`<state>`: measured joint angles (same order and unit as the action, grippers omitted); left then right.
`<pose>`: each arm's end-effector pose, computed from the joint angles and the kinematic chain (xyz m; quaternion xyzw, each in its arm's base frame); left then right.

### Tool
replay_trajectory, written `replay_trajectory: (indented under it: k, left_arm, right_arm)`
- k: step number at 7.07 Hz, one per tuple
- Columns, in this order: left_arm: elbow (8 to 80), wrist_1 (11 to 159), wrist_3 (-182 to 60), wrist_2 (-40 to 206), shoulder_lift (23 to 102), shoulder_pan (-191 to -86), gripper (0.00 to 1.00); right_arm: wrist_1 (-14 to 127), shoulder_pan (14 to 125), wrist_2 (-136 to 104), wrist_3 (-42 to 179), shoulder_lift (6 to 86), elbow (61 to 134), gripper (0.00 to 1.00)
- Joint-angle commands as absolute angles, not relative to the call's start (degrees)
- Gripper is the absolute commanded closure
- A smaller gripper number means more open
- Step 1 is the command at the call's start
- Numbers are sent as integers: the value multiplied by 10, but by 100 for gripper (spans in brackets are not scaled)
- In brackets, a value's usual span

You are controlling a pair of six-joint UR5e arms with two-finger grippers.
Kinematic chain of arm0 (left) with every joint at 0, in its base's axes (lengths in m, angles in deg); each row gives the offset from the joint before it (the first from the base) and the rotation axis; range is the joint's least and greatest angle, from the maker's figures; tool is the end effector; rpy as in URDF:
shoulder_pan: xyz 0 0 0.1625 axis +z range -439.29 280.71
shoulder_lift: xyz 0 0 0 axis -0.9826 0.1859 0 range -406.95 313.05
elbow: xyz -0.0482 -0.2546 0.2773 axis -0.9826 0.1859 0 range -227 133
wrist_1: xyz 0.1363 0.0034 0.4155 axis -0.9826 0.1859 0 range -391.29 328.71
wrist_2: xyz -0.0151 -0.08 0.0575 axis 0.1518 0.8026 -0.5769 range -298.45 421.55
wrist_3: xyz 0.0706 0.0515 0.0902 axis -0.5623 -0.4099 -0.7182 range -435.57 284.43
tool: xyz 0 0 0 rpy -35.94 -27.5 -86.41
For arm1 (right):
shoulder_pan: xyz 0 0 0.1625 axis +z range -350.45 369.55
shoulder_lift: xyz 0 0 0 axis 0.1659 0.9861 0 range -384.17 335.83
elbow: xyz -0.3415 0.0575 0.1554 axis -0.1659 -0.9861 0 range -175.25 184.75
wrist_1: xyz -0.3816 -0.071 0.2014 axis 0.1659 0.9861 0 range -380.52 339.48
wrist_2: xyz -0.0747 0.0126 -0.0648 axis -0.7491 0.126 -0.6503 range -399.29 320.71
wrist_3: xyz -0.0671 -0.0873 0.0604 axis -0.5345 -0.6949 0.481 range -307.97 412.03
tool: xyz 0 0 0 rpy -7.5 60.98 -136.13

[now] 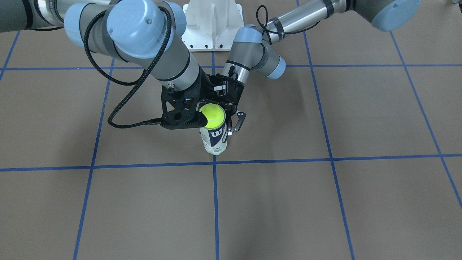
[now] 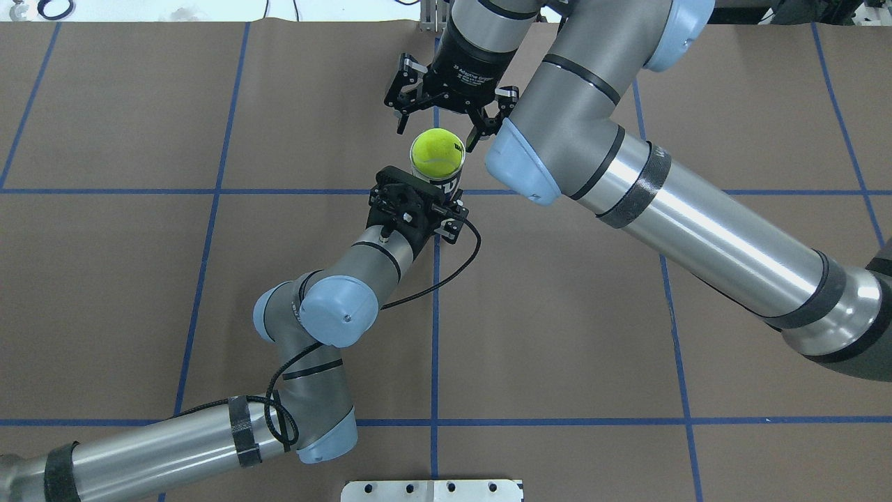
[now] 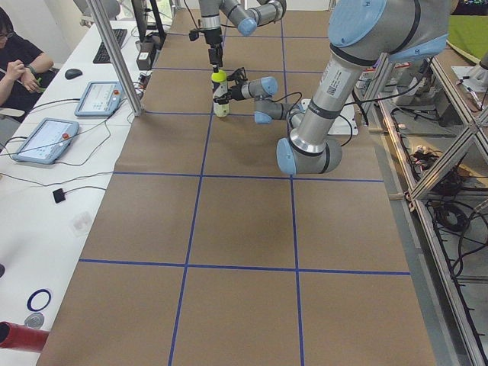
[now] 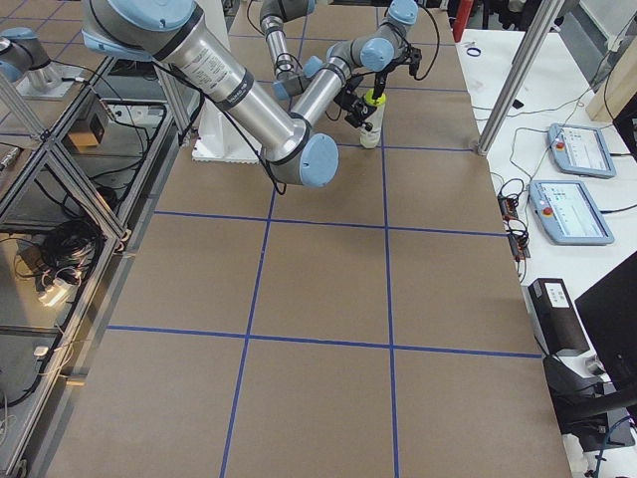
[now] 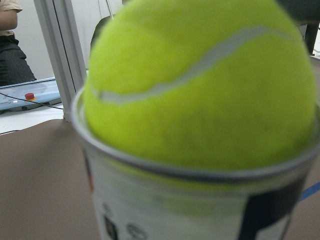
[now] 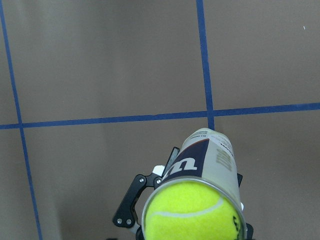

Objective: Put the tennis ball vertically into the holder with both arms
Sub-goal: 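Open the right gripper to drop the ball into the can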

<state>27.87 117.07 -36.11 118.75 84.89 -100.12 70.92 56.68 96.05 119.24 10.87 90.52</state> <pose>0.6190 -0.4510 0.1679 0.5473 0.4053 -0.0033 0.7323 -0.4484 -0.5476 0.0400 -0.0666 -0.5161 0.0197 0.8537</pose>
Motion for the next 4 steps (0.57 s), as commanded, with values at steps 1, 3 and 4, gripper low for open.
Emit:
replay_trajectory:
  k: [1,3,4]
  left_arm:
    - [278,1170,-361,1187,849,-1001,7]
    - [278,1171,-361,1187,849,-1000,7]
    - [278,1170,-361,1187,849,-1000,7]
  right_arm:
    - [710,588,968,1191,111,910,0]
    - [711,592,971,1184,118,912,0]
    - [711,597,971,1182,118,912,0]
